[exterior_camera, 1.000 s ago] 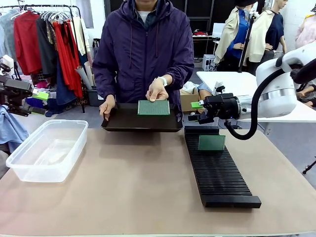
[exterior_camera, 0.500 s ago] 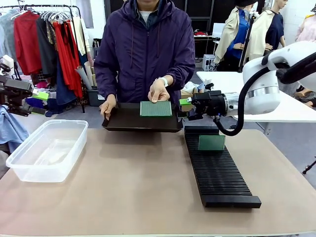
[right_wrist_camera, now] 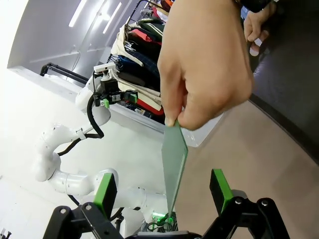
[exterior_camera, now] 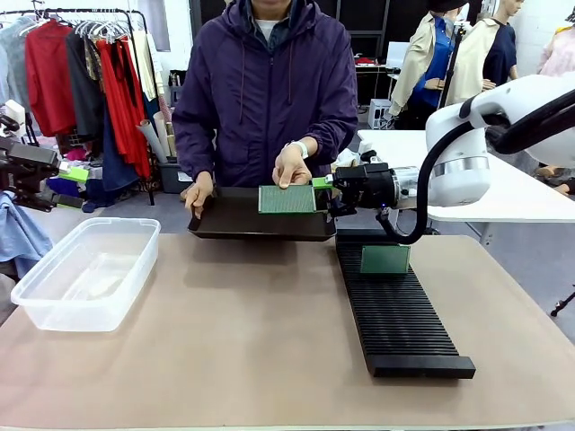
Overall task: Sort PCBs into racks and boxes based on the side picked up.
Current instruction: Pick up the Blank PCB handed by the Human.
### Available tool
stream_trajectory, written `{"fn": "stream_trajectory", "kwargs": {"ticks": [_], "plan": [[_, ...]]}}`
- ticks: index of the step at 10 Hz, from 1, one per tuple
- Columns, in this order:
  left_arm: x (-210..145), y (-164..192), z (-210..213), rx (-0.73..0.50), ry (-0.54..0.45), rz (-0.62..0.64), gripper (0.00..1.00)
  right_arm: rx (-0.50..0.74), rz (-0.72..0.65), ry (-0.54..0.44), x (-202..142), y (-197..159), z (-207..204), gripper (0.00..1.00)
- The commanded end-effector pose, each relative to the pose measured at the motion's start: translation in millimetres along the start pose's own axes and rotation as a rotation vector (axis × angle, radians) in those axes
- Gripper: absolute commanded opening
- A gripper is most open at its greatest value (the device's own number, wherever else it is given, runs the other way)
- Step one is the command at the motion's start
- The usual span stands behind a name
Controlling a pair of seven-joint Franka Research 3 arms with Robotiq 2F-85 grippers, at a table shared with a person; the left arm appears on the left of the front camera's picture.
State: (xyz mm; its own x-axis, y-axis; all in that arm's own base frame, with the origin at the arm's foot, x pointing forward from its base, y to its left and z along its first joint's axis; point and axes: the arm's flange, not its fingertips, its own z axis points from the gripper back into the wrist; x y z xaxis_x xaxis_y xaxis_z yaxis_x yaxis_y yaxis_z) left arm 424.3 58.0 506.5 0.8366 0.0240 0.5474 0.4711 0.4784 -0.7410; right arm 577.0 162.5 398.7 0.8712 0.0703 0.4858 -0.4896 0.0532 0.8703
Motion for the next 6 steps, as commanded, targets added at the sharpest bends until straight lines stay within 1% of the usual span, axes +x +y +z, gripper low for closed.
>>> {"fn": "stream_trajectory", "kwargs": {"ticks": [1, 3, 6], "plan": [[-0.4, -1.9, 1.0, -0.008, 0.0, -0.002, 1.0, -0.003, -0.011, -0.041, 16.0, -0.2, -18.2, 1.0], [-0.4, -1.9, 1.0, -0.008, 0.0, -0.002, 1.0, 0.002, -0.006, -0.041, 19.6, -0.9, -26.4, 1.0], [-0.4, -1.9, 1.0, -0.008, 0.0, -0.002, 1.0, 0.006, -0.033, -0.04, 22.2, -4.6, -32.6, 1.0]]}}
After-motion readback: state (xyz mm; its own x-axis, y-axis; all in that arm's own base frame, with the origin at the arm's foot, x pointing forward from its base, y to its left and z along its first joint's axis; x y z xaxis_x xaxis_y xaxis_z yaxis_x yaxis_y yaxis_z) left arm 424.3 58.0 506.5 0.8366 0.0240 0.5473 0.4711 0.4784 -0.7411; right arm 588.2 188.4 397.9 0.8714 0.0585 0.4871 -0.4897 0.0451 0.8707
